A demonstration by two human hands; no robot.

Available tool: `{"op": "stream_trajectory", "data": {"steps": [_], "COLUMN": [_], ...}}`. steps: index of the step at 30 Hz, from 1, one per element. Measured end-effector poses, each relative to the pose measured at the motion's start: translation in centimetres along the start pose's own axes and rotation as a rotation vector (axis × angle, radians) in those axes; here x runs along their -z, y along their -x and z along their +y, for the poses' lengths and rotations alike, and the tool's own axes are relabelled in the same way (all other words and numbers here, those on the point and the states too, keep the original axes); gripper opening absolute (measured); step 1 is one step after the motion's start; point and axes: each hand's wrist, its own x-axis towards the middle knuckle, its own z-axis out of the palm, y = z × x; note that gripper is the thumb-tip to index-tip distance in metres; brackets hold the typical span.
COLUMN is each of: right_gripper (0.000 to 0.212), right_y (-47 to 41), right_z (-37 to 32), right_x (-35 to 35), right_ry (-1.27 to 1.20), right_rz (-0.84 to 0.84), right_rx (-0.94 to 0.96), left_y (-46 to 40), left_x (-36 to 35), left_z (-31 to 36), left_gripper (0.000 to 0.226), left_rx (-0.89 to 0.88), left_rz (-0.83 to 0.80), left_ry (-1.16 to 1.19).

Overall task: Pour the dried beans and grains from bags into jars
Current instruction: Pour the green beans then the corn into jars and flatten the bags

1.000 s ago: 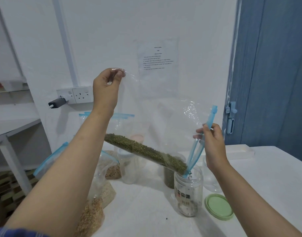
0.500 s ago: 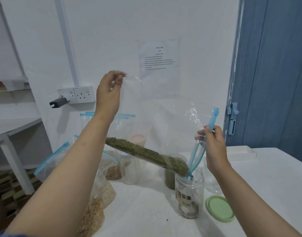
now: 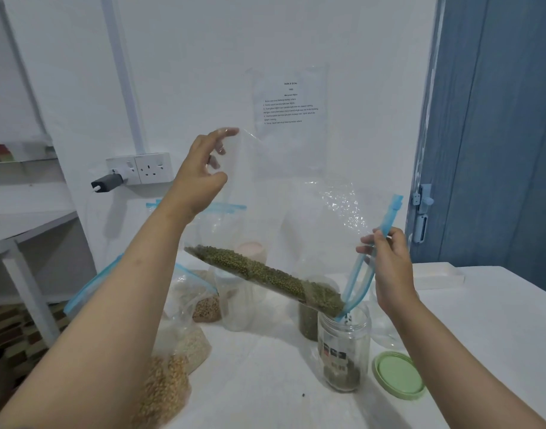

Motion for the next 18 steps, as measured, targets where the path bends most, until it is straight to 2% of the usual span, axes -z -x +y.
{"op": "stream_trajectory", "data": {"steps": [7, 18], "right_gripper": [0.016, 0.018], "right_y": [-0.1, -0.3], "right_z": [-0.1, 0.4], "right_x": [0.0, 0.3], "right_ry": [0.009, 0.017], "right_rz": [0.004, 0.024], "right_rx": [0.003, 0.004], "left_y": [0.1, -0.4], "left_x": [0.5, 1.0], "left_z": [-1.6, -2.5], "left_gripper": [0.097, 0.091], "left_rx": [0.039, 0.002], "left_rz": [-0.092, -0.072], "left_ry": [-0.04, 0.095]}}
